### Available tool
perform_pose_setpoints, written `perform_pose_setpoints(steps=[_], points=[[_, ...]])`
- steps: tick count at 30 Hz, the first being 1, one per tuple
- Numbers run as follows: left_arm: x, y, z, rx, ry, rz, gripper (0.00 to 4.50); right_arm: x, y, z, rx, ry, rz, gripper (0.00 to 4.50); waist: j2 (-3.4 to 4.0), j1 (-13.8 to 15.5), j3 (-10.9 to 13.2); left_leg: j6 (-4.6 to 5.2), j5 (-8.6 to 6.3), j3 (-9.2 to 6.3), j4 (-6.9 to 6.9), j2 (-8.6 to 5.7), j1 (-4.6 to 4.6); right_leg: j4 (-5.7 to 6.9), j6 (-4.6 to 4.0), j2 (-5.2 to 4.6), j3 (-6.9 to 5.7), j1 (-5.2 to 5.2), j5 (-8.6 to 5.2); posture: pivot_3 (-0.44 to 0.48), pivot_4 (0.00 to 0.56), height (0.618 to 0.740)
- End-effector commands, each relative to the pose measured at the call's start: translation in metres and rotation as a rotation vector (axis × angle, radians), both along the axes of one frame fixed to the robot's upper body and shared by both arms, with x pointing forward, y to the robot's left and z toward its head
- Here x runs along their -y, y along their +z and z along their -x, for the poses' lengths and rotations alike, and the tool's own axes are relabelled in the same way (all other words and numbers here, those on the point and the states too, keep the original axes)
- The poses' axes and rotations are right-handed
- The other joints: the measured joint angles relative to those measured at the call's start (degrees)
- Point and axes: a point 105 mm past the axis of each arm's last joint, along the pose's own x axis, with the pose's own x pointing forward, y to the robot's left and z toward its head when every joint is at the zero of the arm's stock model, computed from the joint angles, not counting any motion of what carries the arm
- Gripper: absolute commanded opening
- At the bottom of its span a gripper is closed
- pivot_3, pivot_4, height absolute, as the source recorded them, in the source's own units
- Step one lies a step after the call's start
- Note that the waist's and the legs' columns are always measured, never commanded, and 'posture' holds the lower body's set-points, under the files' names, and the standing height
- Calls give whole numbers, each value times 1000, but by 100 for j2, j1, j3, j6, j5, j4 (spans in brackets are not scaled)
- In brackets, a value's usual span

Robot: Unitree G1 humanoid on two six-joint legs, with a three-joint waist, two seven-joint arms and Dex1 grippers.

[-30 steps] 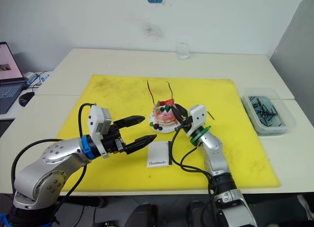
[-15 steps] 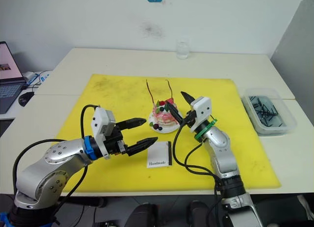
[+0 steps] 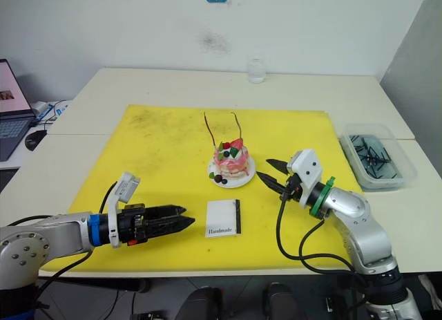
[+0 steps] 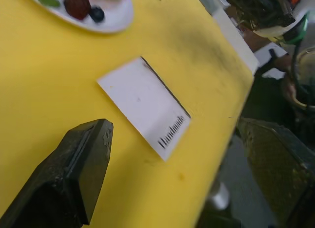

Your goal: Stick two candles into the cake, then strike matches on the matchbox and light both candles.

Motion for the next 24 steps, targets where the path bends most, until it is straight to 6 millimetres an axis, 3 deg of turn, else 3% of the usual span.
perform_pose_setpoints(steps=[1, 2, 12, 18, 24], points=[[-1, 1, -4, -69, 33, 24, 4500, -7, 5, 9, 5, 57, 47, 370, 0, 1, 0, 0, 0, 0, 0, -1, 0, 0, 0, 0, 0, 0, 0, 0, 150, 740], [0, 1, -5, -87, 28, 28, 4500, -7, 0, 10, -20, 61, 81, 42, -1, 2, 0, 0, 0, 0, 0, -1, -1, 0, 0, 0, 0, 0, 0, 0, 150, 740], [12, -12, -21, -204, 36, 39, 4500, -18, -30, 17, -189, 127, 227, 42, -6, 8, 0, -1, 0, 1, -3, -5, -2, -2, 0, -3, 1, -1, -1, 0, 150, 740], [31, -10, -29, -224, 2, 73, 4500, -25, -36, 16, -244, 149, 280, 42, -8, 18, -2, -2, 2, 0, -2, -10, -2, -1, 3, -3, 3, 2, 1, 0, 150, 740], [34, -21, -31, -259, 24, 40, 4500, -28, -38, 13, -260, 149, 297, 42, -9, 19, -2, -3, 2, 1, -2, -11, -4, -3, 5, -5, 3, 2, 0, 0, 150, 740]])
